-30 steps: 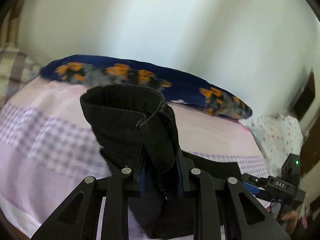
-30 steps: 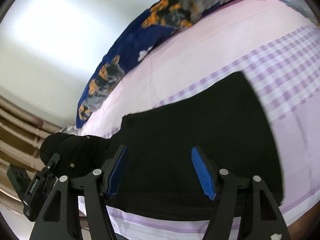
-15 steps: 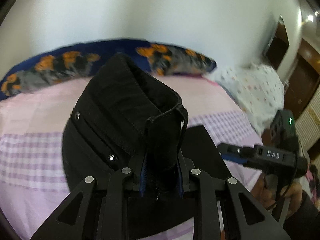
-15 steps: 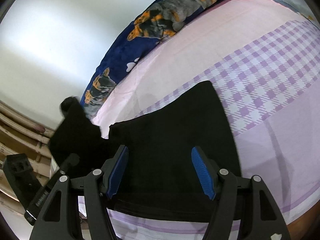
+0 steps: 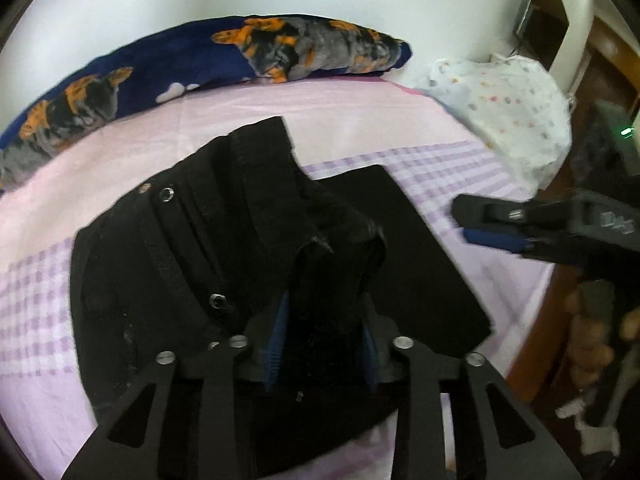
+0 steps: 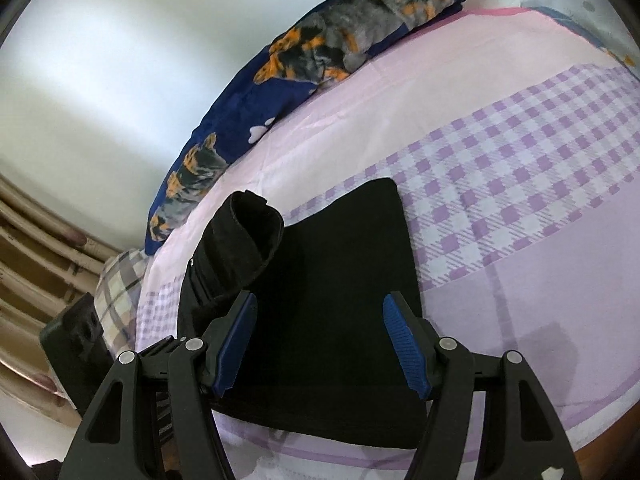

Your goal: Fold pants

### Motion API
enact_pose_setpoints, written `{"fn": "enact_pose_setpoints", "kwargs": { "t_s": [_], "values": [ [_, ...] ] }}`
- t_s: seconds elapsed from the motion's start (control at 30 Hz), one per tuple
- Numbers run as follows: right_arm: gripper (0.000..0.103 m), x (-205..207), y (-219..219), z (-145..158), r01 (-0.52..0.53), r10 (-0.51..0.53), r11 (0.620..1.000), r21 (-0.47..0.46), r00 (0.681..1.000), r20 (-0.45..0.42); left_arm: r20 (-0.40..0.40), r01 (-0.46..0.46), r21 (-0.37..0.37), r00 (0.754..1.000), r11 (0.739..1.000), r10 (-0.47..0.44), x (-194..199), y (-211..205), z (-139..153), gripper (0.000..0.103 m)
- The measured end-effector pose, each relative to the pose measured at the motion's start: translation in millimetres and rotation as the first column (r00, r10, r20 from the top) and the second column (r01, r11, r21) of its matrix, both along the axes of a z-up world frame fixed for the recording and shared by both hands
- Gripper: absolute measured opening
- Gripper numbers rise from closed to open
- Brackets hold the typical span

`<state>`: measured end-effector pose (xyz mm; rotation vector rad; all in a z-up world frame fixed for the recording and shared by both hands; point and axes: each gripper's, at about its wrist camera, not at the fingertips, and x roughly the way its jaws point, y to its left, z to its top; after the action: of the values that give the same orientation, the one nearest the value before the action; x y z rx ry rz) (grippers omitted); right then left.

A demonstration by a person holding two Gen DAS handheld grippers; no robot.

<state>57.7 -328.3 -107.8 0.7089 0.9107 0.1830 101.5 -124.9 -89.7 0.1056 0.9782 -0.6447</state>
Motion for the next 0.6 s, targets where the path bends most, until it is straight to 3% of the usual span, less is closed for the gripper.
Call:
{"fn": "enact_pose_setpoints", "kwargs": {
  "t_s": [0.1, 0.23, 0.37, 0.53, 0.6],
  "values": [
    [0.064, 3.9, -2.0, -6.0, -0.017, 0.018, 0.998, 0.069, 1.000, -0.018, -0.026, 0.031, -0.069, 0.999, 0.997, -0.032, -5.4, 3.4, 13.6, 0.039],
    [0.064, 15.2, -0.4, -15.1, -0.069, 0.076, 0.988, 0.138, 0.996, -0.047, 0.044, 0.050, -0.140, 0.998, 0.989, -0.044, -15.8, 19.2, 43.1, 0.047],
    [0.064, 29.8, 4.3, -24.3, -0.125, 0.138, 0.980, 0.156, 0.988, -0.075, 0.119, -0.040, -0.100, 0.992, 0.994, 0.052, -7.5, 46.4, 52.5, 0.053],
    [0.064, 51.6, 12.4, -33.0, -0.193, 0.211, 0.965, 0.180, 0.973, -0.090, 0.068, -0.199, -0.042, 0.977, 0.979, 0.201, 12.6, 82.5, 32.0, 0.053],
    [0.064, 61.0, 15.3, -35.7, -0.209, 0.229, 0.962, 0.179, 0.968, -0.101, 0.044, -0.222, -0.032, 0.974, 0.975, 0.223, 12.7, 90.9, 20.0, 0.052]
  ]
}}
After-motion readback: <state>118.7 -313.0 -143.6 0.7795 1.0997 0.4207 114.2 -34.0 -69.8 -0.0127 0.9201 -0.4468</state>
